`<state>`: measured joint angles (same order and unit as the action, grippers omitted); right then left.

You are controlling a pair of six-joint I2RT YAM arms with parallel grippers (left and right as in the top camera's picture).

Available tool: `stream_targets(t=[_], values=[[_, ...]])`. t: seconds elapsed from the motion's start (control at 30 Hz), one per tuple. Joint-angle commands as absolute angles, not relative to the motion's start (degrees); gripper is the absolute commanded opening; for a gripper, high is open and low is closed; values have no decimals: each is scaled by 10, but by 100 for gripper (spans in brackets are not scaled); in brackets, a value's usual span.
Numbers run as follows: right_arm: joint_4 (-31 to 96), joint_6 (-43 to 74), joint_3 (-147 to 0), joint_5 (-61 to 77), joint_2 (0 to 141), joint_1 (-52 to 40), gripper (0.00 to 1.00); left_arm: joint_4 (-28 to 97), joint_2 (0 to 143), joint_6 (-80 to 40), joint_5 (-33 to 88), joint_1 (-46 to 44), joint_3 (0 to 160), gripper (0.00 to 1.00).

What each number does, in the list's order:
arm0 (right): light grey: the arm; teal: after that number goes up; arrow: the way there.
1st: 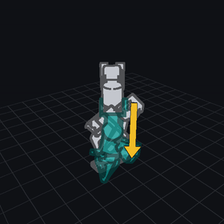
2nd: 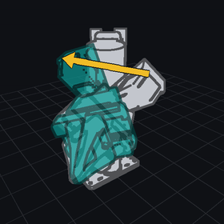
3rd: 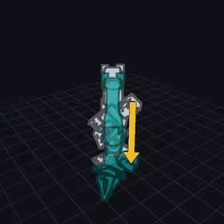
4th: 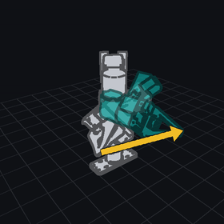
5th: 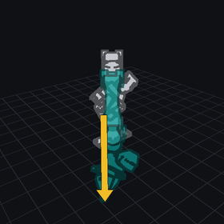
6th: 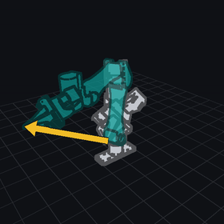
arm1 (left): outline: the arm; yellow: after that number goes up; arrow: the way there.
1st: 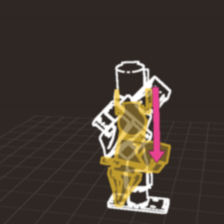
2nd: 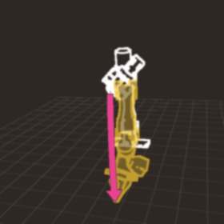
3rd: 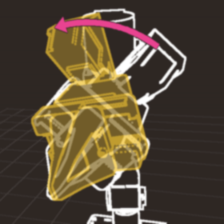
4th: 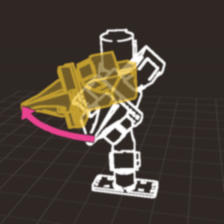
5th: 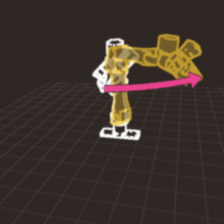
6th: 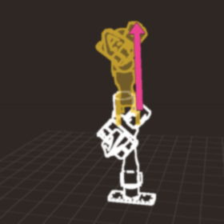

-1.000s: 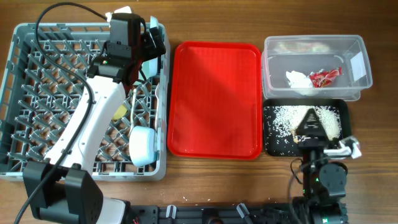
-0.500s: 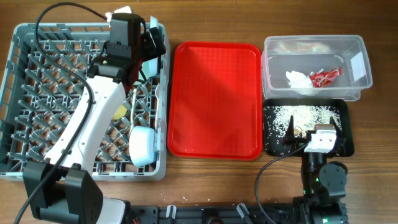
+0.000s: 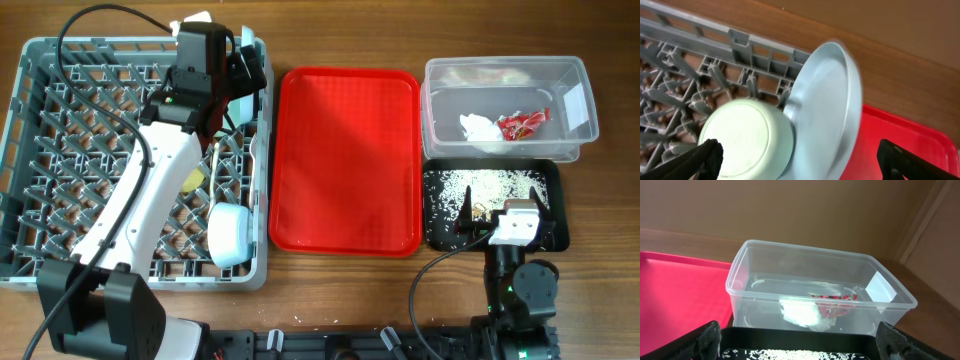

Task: Sort waste into correct bins and load items into the dishwasher rack

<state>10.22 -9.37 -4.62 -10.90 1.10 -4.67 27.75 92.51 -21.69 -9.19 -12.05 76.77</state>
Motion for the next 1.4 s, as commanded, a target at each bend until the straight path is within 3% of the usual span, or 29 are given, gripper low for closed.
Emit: stream_targets(t=[0.0, 0.17, 0.23, 0.4, 0.5, 0.67, 0.8, 0.93, 1.07, 1.37], values=[[100, -104, -46, -100, 3, -45, 100, 349, 823, -210, -101, -119, 771, 100], [101, -104, -46, -100, 3, -45, 100, 410, 568, -205, -105, -105, 771, 100], [100, -104, -46, -100, 3, -45, 100, 459, 391, -152, -164, -82, 771, 100], [101, -104, -46, -100, 3, -45, 100, 645, 248, -162, -155, -46, 770, 100], [100, -104, -46, -100, 3, -45, 100, 686, 196, -207, -136, -32, 748, 100], [100, -104, -46, -100, 3, -45, 100, 567, 110, -251, -72, 29, 620, 100], [101, -104, -46, -100, 3, -45, 100, 342, 57, -255, 17, 54, 465, 100], [100, -104, -46, -100, 3, -45, 100, 60, 16, -338, 45, 54, 289, 100], [101, -104, -46, -100, 3, -45, 100, -84, 2, -368, 45, 54, 175, 100], [100, -104, -46, -100, 3, -45, 100, -113, 2, -365, -14, 3, 64, 100]])
